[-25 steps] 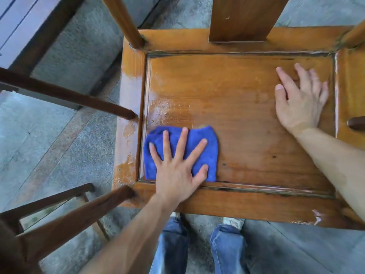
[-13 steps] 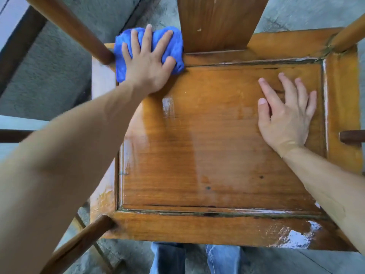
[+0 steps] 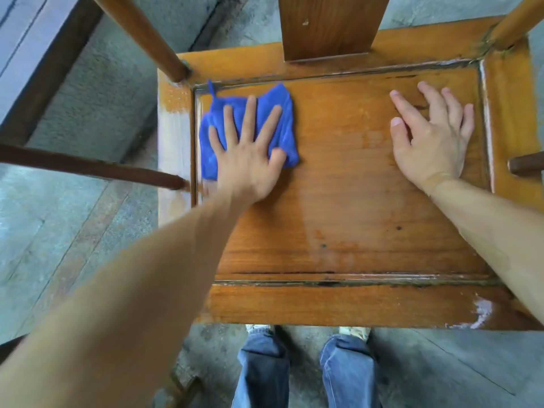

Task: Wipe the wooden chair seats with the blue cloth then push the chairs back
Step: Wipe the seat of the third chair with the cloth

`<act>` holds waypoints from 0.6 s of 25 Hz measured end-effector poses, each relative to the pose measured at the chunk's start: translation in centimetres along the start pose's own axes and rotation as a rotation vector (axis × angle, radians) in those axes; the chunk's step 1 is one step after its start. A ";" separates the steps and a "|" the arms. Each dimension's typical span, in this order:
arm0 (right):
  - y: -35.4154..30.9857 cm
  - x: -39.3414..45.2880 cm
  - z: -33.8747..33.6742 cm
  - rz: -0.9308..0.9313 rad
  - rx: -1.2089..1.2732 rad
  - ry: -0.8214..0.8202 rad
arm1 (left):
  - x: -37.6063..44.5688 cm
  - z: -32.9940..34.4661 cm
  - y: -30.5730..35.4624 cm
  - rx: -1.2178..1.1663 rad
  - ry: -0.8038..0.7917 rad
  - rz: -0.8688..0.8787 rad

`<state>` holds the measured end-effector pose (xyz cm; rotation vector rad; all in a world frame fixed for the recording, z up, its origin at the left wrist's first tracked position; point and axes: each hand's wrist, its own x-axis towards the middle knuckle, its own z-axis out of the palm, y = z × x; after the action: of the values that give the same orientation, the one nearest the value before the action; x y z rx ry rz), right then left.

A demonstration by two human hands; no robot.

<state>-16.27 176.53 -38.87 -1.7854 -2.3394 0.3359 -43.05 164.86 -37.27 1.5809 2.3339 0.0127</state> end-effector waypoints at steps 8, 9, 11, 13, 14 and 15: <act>2.9 -1.2 -2.0 -0.121 -0.063 -0.088 | -20.5 6.1 0.8 0.006 0.005 -0.202; 3.3 -1.5 -2.1 -0.122 -0.049 -0.070 | -22.1 6.5 1.0 0.016 -0.002 -0.202; 4.1 -2.1 -2.0 -0.117 -0.012 -0.052 | -24.5 7.1 2.2 0.022 -0.032 -0.203; 4.4 -2.5 -1.7 -0.112 0.018 -0.038 | -25.4 7.4 3.6 0.008 -0.065 -0.210; 4.5 -2.6 -1.6 -0.112 0.029 -0.036 | -25.0 7.3 4.1 0.005 -0.080 -0.215; 4.5 -2.6 -1.5 -0.115 0.036 -0.033 | -23.8 7.2 4.5 0.010 -0.086 -0.215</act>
<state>-10.98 175.26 -38.76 -1.6325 -2.4297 0.3904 -29.05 143.79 -37.12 1.2998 2.4255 -0.1139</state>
